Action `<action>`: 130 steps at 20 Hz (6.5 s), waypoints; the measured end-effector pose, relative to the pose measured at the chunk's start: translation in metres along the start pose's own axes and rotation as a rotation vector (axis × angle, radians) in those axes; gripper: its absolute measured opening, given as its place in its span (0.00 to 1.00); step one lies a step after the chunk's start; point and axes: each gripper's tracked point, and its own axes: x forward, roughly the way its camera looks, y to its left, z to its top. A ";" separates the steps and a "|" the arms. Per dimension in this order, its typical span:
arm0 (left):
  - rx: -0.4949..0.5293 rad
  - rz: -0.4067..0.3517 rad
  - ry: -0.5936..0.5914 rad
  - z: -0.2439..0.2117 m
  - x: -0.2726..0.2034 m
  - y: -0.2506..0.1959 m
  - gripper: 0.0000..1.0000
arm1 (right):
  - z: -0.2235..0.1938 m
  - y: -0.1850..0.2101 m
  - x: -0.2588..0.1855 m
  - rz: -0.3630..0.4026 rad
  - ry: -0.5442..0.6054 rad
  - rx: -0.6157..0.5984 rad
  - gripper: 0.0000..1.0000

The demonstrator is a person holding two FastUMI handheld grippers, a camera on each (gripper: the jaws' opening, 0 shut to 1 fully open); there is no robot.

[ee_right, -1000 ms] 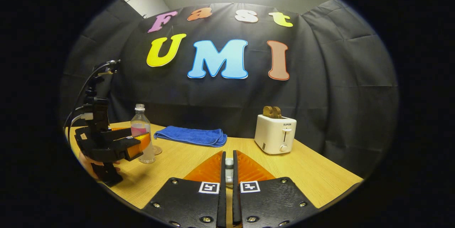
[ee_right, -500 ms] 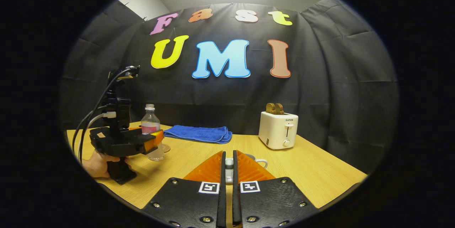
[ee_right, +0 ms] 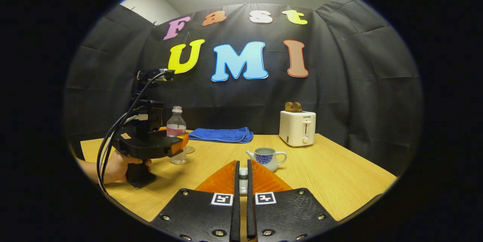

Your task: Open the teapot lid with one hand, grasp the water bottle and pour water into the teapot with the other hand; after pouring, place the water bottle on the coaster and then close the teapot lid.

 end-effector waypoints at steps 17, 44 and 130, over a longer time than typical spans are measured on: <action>0.711 -0.076 -0.028 0.019 0.010 -0.093 0.84 | -0.013 -0.011 -0.051 -0.040 -0.010 0.007 0.07; 1.354 -0.191 0.027 0.004 0.039 -0.175 0.85 | -0.025 -0.029 -0.066 -0.077 0.020 0.039 0.07; 1.811 -0.219 -0.036 0.018 0.034 -0.193 0.84 | -0.031 -0.046 -0.066 -0.104 0.049 0.055 0.07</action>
